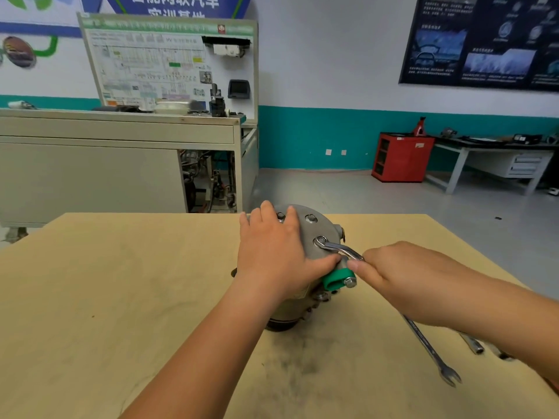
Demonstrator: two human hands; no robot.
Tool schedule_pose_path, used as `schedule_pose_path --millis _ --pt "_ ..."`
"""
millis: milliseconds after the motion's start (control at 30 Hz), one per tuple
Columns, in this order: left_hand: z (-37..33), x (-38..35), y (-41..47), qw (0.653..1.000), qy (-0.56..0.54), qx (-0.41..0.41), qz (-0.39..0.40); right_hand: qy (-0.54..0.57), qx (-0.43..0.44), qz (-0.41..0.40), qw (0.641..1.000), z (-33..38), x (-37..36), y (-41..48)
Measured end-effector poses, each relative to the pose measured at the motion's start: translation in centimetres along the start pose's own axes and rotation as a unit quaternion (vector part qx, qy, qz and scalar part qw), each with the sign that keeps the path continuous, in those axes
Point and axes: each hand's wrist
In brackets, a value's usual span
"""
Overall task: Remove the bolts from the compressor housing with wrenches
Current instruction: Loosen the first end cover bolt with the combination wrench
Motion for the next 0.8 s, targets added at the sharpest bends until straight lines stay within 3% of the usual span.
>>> schedule_pose_path --millis 233,400,533,633,800 --pt "0.9 -0.5 0.1 0.998 -0.050 -0.037 -0.019 -0.091 0.061 0.004 0.994 -1.9 0.5 1.7" --pt "3.7 -0.1 0.2 0.987 -0.126 -0.100 -0.004 -0.195 0.181 -0.066 0.962 -3.2 1.1 4.1" --pt "3.5 -0.1 0.1 0.987 -0.131 -0.097 -0.004 -0.266 0.181 -0.154 0.934 -3.6 1.9 7.4" --pt "3.5 -0.2 0.0 0.987 -0.132 -0.091 -0.008 -0.225 0.120 -0.238 0.937 -2.5 1.1 8.2" --pt "3.7 -0.3 -0.5 0.986 -0.148 -0.077 -0.021 -0.057 0.058 -0.199 0.977 -2.6 0.3 7.8"
Point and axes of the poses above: each hand's wrist, its own y-axis towards the middle knuckle, its own x-axis out of the back of the hand, z = x × y, and after that the axes turned 10 degrees about -x, right-handed
